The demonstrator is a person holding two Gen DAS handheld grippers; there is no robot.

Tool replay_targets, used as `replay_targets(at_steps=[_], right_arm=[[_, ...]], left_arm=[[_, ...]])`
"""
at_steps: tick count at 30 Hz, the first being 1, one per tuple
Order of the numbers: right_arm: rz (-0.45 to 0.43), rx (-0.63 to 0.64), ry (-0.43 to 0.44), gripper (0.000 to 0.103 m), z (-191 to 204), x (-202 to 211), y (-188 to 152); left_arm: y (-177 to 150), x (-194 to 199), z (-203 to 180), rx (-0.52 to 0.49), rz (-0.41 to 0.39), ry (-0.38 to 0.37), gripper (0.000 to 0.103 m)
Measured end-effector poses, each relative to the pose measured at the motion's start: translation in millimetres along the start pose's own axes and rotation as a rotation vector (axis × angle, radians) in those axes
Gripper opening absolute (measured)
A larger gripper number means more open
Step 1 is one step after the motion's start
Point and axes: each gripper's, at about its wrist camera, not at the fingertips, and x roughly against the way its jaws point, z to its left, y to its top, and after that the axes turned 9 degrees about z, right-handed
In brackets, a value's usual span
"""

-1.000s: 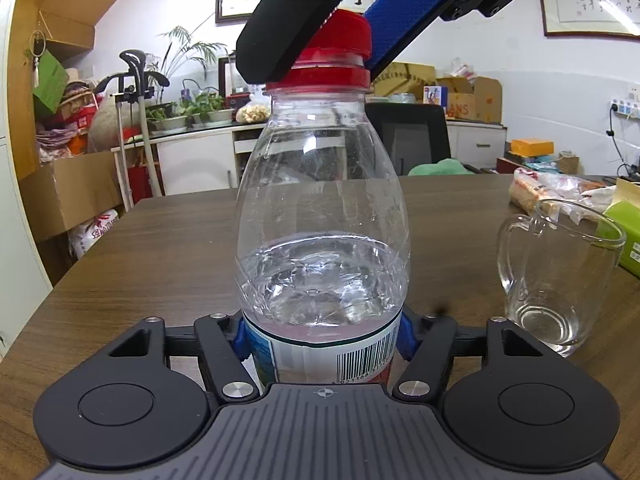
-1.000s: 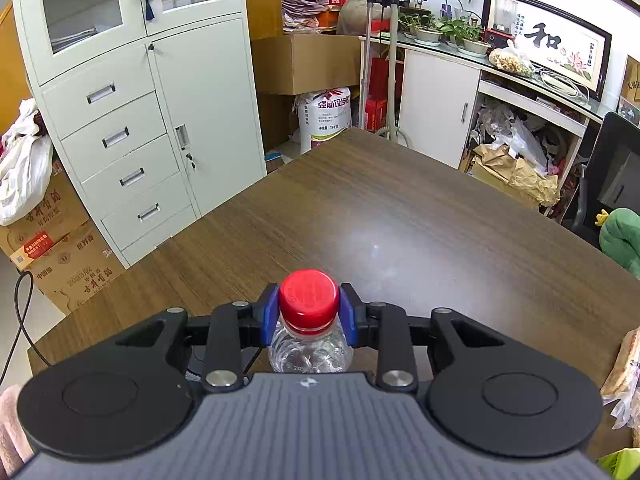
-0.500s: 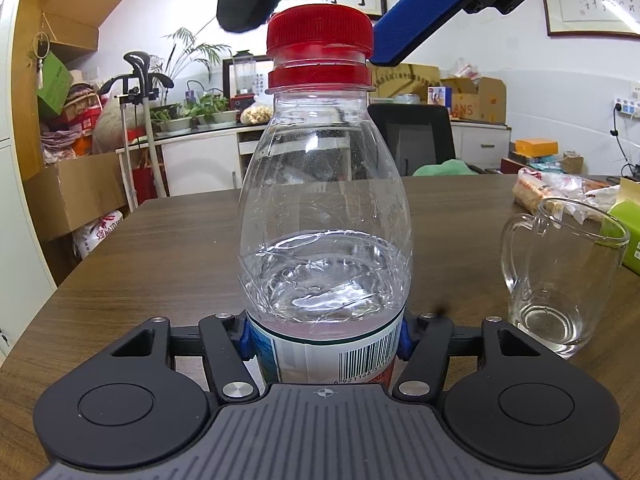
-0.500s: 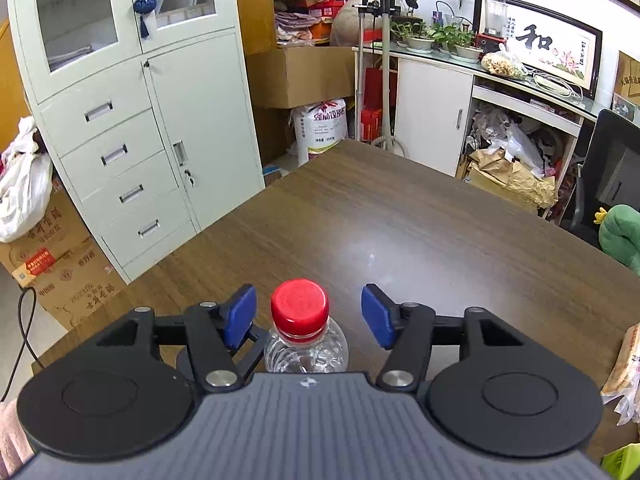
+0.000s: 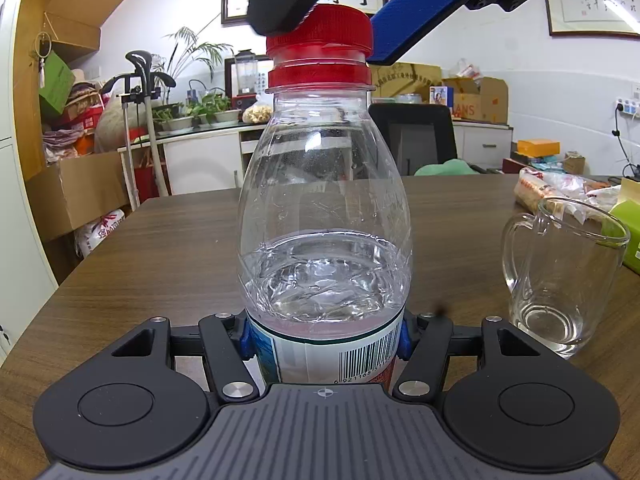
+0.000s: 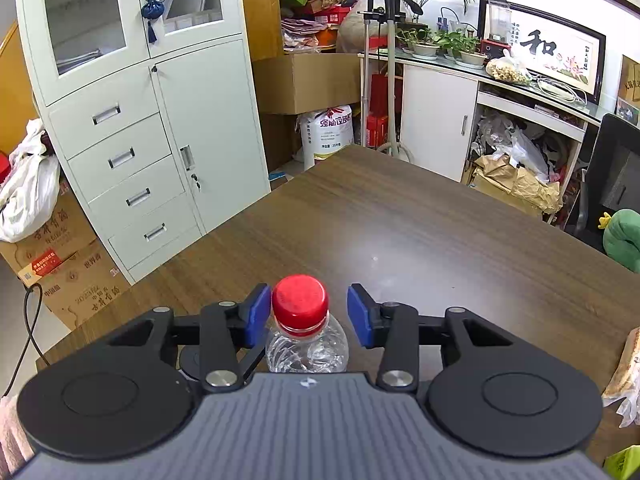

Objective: Unscrew bottle cap and pour
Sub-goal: 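Open the right gripper and regrasp the red cap on the bottle, then twist the red cap with the right gripper while the left gripper holds the bottle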

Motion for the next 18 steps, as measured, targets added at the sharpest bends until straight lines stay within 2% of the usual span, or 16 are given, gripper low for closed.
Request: replay_targets(at_steps=[7,18], right_arm=[[-0.012,0.001,0.001,0.033,0.5,0.3,-0.2],[-0.017,-0.013,-0.017,0.033,1.5,0.2,-1.7]], left_arm=[[1.9,1.1,7.2,0.003,-0.002,0.001,0.061],[0.5,2.4,6.4,0.008,0.000,0.012,0.062]])
